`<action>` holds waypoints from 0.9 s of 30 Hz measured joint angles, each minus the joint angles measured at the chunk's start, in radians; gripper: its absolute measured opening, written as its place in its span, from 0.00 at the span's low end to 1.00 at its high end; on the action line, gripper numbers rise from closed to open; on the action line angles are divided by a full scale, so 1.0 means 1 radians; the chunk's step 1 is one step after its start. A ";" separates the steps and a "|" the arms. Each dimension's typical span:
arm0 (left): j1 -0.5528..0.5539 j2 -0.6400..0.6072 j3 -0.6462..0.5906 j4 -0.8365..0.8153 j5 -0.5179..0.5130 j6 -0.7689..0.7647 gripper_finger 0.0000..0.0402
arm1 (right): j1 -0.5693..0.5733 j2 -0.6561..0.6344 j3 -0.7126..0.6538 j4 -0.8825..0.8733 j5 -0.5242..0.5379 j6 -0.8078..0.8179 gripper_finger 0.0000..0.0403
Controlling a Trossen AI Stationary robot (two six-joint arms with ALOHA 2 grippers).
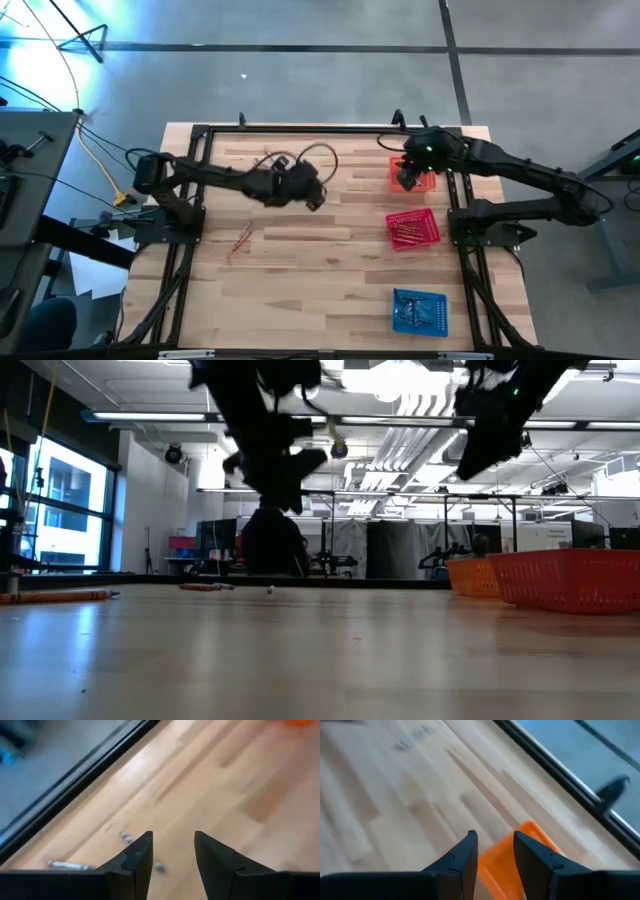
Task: Sort crayons
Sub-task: Put the gray crayon into the orange bin
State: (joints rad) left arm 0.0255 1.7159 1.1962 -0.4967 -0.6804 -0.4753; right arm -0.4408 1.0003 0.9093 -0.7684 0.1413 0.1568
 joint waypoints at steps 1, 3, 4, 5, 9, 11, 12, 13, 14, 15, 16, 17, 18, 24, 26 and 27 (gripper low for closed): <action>0.032 0.014 0.000 0.009 0.008 -0.001 0.33 | 0.021 -0.022 0.000 0.005 -0.001 0.010 0.29; 0.096 0.036 0.003 0.020 0.022 -0.015 0.33 | 0.059 -0.061 0.000 0.001 -0.001 0.033 0.29; 0.127 0.048 0.003 0.014 0.032 -0.038 0.33 | 0.081 -0.080 0.000 0.002 -0.001 0.051 0.29; 0.158 0.065 0.003 0.011 0.046 -0.065 0.33 | 0.100 -0.095 0.000 0.001 0.000 0.063 0.29; 0.255 0.127 0.002 0.013 0.105 -0.140 0.33 | 0.172 -0.143 0.000 -0.001 -0.001 0.104 0.29; 0.287 0.162 0.002 0.009 0.151 -0.161 0.33 | 0.201 -0.156 0.000 -0.001 0.000 0.117 0.29; 0.299 0.181 0.002 0.019 0.183 -0.167 0.33 | 0.214 -0.160 0.000 -0.001 0.000 0.125 0.29; 0.311 0.200 0.002 0.032 0.221 -0.168 0.33 | 0.225 -0.162 0.000 -0.003 0.000 0.130 0.29; 0.319 0.217 0.002 0.036 0.256 -0.169 0.33 | 0.234 -0.164 0.000 -0.005 0.000 0.131 0.29; 0.324 0.231 0.002 0.041 0.285 -0.170 0.33 | 0.244 -0.164 0.000 -0.005 0.000 0.132 0.29; 0.325 0.245 0.002 0.051 0.306 -0.170 0.33 | 0.252 -0.163 0.000 -0.005 0.000 0.134 0.29; 0.324 0.256 0.002 0.056 0.312 -0.170 0.33 | 0.259 -0.163 0.000 -0.005 0.000 0.134 0.29; 0.322 0.264 0.002 0.055 0.311 -0.173 0.33 | 0.265 -0.163 0.000 -0.005 0.000 0.134 0.29; 0.308 0.269 0.004 0.054 0.305 -0.190 0.33 | 0.287 -0.162 0.000 -0.005 0.004 0.135 0.29; 0.308 0.269 0.004 0.052 0.314 -0.202 0.33 | 0.292 -0.162 0.000 -0.005 0.006 0.135 0.29; 0.309 0.269 0.004 0.051 0.326 -0.204 0.33 | 0.295 -0.162 0.000 -0.005 0.008 0.135 0.29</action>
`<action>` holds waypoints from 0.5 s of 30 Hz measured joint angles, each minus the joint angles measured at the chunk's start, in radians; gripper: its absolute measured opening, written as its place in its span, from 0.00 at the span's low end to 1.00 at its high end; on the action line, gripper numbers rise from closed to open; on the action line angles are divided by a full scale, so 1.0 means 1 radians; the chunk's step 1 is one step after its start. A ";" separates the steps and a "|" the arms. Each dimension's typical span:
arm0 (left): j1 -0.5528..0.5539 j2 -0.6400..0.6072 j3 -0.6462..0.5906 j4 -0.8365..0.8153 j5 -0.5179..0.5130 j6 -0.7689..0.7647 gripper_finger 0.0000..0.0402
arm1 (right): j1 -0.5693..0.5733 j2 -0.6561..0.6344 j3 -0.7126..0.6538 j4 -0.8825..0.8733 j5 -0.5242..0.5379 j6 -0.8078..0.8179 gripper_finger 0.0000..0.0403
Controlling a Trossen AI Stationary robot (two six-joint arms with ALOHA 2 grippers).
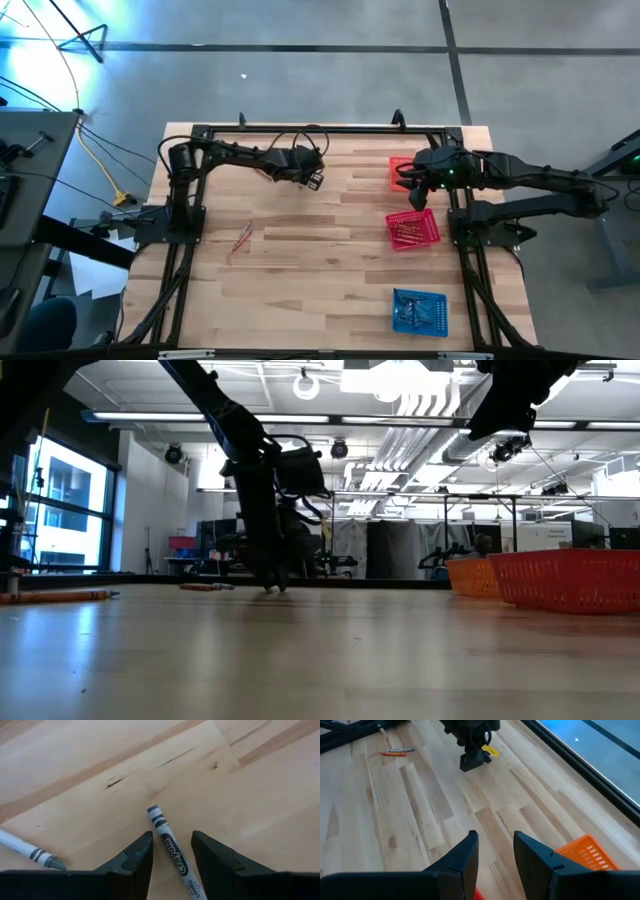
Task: Sort crayons
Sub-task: Put the gray crayon into the orange bin
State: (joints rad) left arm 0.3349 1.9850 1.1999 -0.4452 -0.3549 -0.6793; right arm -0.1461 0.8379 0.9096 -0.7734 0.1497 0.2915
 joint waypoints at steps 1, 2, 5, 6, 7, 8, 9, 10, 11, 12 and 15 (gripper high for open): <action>0.001 0.000 0.000 -0.001 0.010 0.000 0.33 | 0.003 0.000 0.000 0.000 0.000 0.000 0.29; 0.001 0.004 0.000 -0.002 0.014 0.000 0.33 | 0.005 0.000 0.000 0.000 0.000 0.000 0.29; 0.001 0.009 0.003 -0.013 0.026 0.002 0.31 | 0.012 0.000 0.000 0.000 0.000 0.000 0.29; 0.002 0.009 0.003 -0.017 0.035 0.011 0.29 | 0.015 0.000 0.000 0.000 0.000 0.000 0.29; 0.005 0.011 0.003 -0.021 0.043 0.026 0.26 | 0.018 0.000 0.000 0.000 0.000 0.000 0.29; 0.006 0.016 0.003 -0.025 0.049 0.039 0.22 | 0.021 0.000 0.000 0.000 0.000 0.000 0.29; 0.006 0.017 0.004 -0.026 0.055 0.045 0.18 | 0.025 0.000 0.000 0.000 0.000 0.000 0.29; 0.006 0.017 0.003 -0.025 0.061 0.046 0.14 | 0.029 0.000 0.000 0.000 0.000 0.000 0.29; 0.006 0.017 0.003 -0.022 0.068 0.048 0.09 | 0.034 0.000 0.000 0.000 0.000 0.000 0.29; 0.006 0.017 0.003 -0.022 0.069 0.048 0.05 | 0.037 0.000 0.000 0.000 0.000 0.000 0.29; 0.006 0.018 0.002 -0.021 0.072 0.046 0.03 | 0.050 0.000 0.000 0.000 0.000 0.000 0.29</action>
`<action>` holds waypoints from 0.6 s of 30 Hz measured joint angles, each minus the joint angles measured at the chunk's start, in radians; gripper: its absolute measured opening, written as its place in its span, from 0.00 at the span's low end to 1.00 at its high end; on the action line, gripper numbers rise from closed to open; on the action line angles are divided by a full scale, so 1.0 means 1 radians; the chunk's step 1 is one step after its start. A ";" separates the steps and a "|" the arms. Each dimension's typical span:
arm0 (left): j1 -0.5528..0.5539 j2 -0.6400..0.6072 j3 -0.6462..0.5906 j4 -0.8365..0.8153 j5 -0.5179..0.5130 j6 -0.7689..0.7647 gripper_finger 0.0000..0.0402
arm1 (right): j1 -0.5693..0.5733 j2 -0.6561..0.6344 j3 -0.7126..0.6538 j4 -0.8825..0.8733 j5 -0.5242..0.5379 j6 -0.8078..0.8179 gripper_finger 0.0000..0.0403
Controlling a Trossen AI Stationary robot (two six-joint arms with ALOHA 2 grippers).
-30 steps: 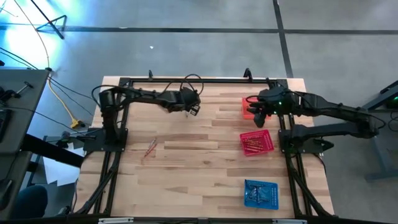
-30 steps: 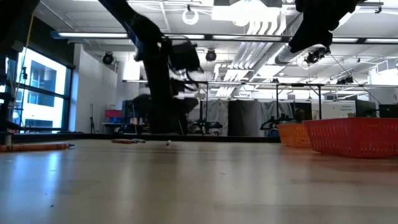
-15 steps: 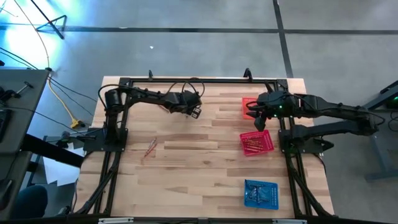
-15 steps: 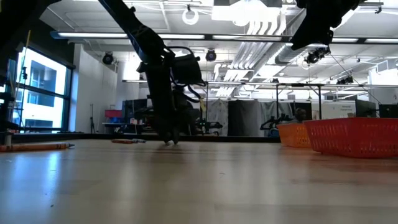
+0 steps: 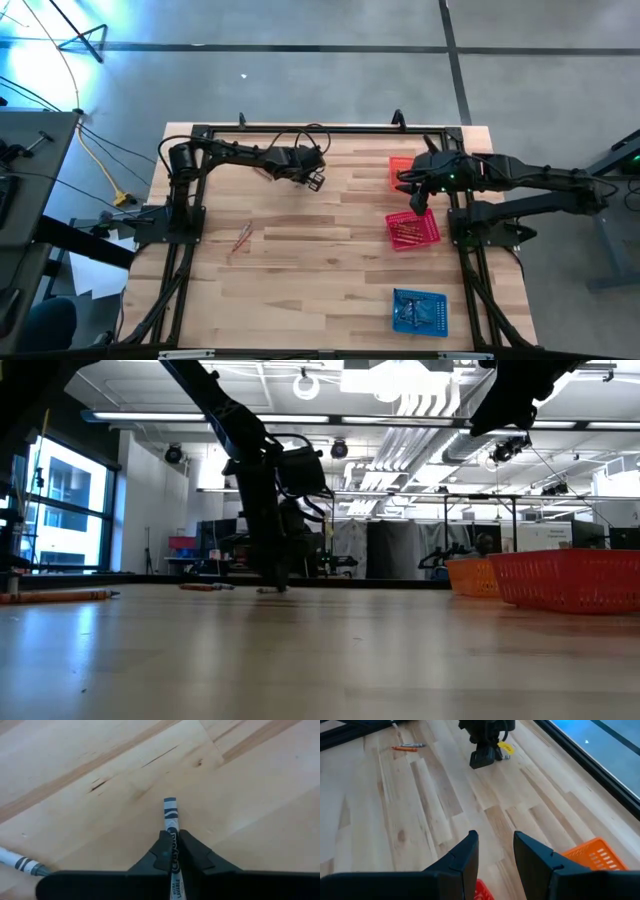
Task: Sort crayons
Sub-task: Put the gray crayon into the orange bin
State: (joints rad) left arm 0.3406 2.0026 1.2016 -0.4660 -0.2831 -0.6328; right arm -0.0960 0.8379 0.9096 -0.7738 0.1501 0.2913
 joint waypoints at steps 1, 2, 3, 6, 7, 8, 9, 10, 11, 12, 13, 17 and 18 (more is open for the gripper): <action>-0.002 0.000 0.000 0.000 -0.001 0.001 0.03 | 0.004 0.000 0.000 0.000 0.000 0.000 0.29; -0.002 -0.006 0.000 0.000 -0.003 0.001 0.02 | 0.006 0.000 0.000 0.000 0.000 0.000 0.29; -0.003 -0.011 -0.001 0.001 -0.002 0.000 0.01 | 0.008 0.000 0.000 0.000 0.000 0.000 0.29; -0.009 -0.043 -0.007 -0.008 0.004 0.001 0.01 | 0.008 -0.001 0.000 -0.011 0.009 -0.003 0.29; -0.014 -0.059 -0.011 -0.016 0.012 0.009 0.01 | 0.008 -0.001 0.000 -0.020 0.029 -0.003 0.29; -0.017 -0.079 -0.012 -0.008 0.014 0.017 0.01 | 0.008 -0.001 0.000 -0.031 0.059 -0.003 0.29; -0.022 -0.107 -0.011 0.010 0.012 0.026 0.00 | 0.008 -0.001 0.000 -0.047 0.094 -0.004 0.29; -0.027 -0.136 -0.008 0.031 0.003 0.037 0.00 | 0.007 -0.002 -0.001 -0.062 0.128 -0.003 0.29; -0.032 -0.166 -0.005 0.055 -0.007 0.047 0.00 | 0.007 -0.002 -0.005 -0.068 0.162 -0.003 0.29; -0.038 -0.194 -0.005 0.074 -0.012 0.058 0.00 | 0.007 -0.002 -0.009 -0.074 0.186 -0.003 0.29; -0.048 -0.218 -0.005 0.096 -0.018 0.072 0.00 | 0.005 -0.002 -0.015 -0.078 0.200 -0.003 0.29; -0.110 -0.325 -0.006 0.270 -0.021 0.153 0.00 | 0.005 -0.002 -0.056 0.006 0.205 -0.004 0.29; -0.131 -0.348 -0.005 0.323 -0.025 0.183 0.00 | 0.005 -0.004 -0.072 0.051 0.188 -0.011 0.29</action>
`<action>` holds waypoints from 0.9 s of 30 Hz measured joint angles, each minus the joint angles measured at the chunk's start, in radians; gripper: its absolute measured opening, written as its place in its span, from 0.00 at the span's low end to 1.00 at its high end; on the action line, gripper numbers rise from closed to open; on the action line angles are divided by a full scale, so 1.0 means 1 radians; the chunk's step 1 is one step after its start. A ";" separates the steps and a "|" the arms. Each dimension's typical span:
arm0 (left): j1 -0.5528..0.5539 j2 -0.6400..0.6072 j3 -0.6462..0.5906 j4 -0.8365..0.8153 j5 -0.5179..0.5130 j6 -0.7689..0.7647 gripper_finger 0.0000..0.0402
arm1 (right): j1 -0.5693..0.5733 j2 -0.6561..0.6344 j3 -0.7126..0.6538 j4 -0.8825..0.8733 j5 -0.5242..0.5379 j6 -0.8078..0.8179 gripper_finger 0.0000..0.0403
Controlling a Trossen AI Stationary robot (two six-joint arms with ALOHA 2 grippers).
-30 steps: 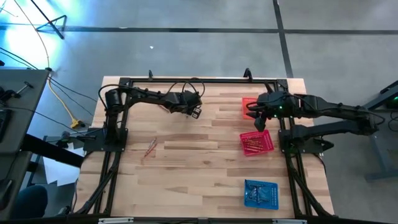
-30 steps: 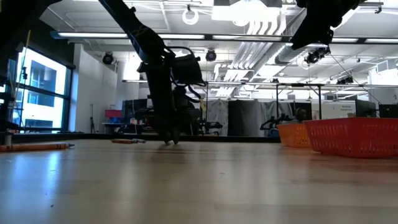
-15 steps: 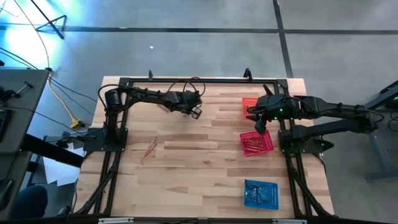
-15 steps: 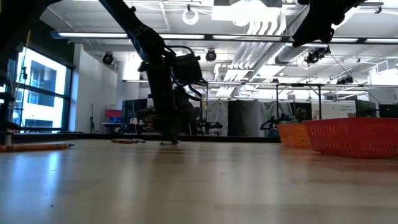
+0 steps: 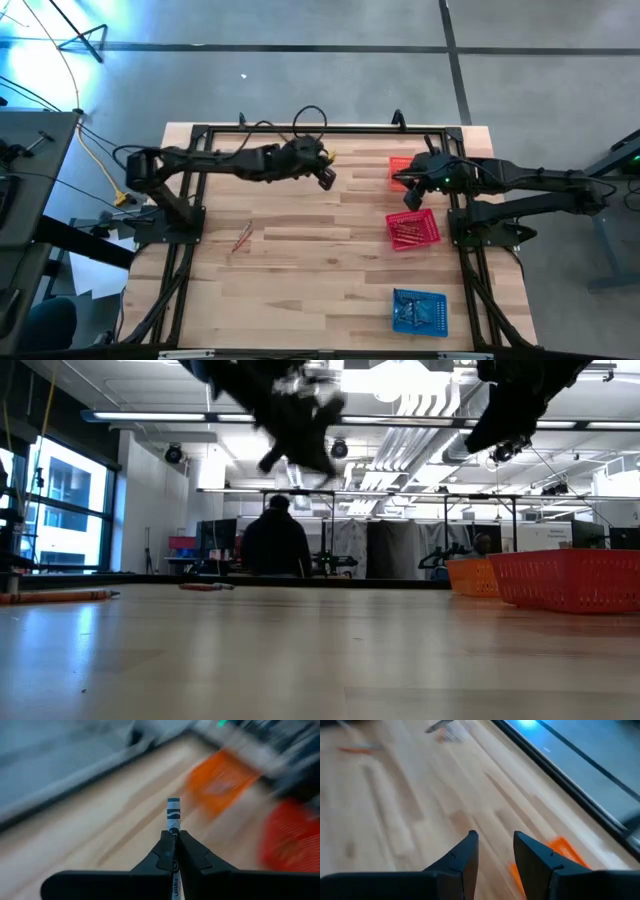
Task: Sort crayons
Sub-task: Put the gray crayon into the orange bin
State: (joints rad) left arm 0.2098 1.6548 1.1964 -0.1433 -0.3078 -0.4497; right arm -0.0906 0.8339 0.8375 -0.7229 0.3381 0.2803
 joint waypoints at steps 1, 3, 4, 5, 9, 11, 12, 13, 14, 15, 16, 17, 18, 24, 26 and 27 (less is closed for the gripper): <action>-0.021 -0.016 0.002 0.062 -0.005 0.037 0.00 | -0.001 -0.003 -0.019 0.054 -0.026 -0.014 0.29; -0.066 -0.038 0.001 0.165 -0.012 0.114 0.00 | 0.000 -0.005 -0.061 0.196 -0.097 -0.037 0.29; -0.087 -0.045 0.001 0.228 -0.013 0.148 0.00 | 0.000 -0.005 -0.086 0.275 -0.133 -0.052 0.29; -0.108 -0.053 0.001 0.278 -0.013 0.180 0.00 | 0.000 -0.005 -0.112 0.352 -0.171 -0.061 0.29; -0.179 -0.053 0.002 0.442 -0.038 0.286 0.00 | 0.000 -0.005 -0.197 0.624 -0.257 -0.078 0.29; -0.205 -0.047 0.001 0.504 -0.077 0.337 0.00 | 0.000 -0.005 -0.236 0.736 -0.269 -0.079 0.29; -0.216 -0.045 0.001 0.533 -0.095 0.357 0.00 | 0.000 -0.005 -0.254 0.785 -0.273 -0.079 0.29; -0.227 -0.045 0.001 0.548 -0.114 0.374 0.00 | 0.000 -0.005 -0.268 0.830 -0.282 -0.079 0.29; -0.236 -0.044 0.001 0.565 -0.131 0.390 0.00 | 0.000 -0.005 -0.281 0.876 -0.292 -0.079 0.29; -0.244 -0.044 0.001 0.579 -0.143 0.405 0.00 | 0.000 -0.005 -0.294 0.923 -0.306 -0.075 0.29; -0.250 -0.044 0.001 0.592 -0.152 0.410 0.00 | 0.000 -0.005 -0.307 0.969 -0.324 -0.071 0.29; -0.255 -0.044 0.001 0.602 -0.155 0.410 0.00 | 0.000 -0.005 -0.318 1.011 -0.343 -0.071 0.29; -0.260 -0.043 0.001 0.611 -0.155 0.410 0.00 | 0.000 -0.005 -0.325 1.046 -0.359 -0.070 0.29; -0.279 0.020 0.002 0.764 -0.144 0.416 0.00 | 0.000 0.005 -0.330 1.149 -0.384 -0.055 0.29; -0.279 0.049 0.001 0.806 -0.142 0.418 0.00 | 0.000 0.011 -0.330 1.162 -0.384 -0.053 0.29; -0.279 0.063 0.001 0.833 -0.140 0.417 0.00 | 0.000 0.015 -0.330 1.172 -0.384 -0.052 0.29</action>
State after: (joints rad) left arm -0.0696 1.7177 1.1976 0.6894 -0.4478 -0.0327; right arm -0.0906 0.8489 0.5076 0.4486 -0.0459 0.2278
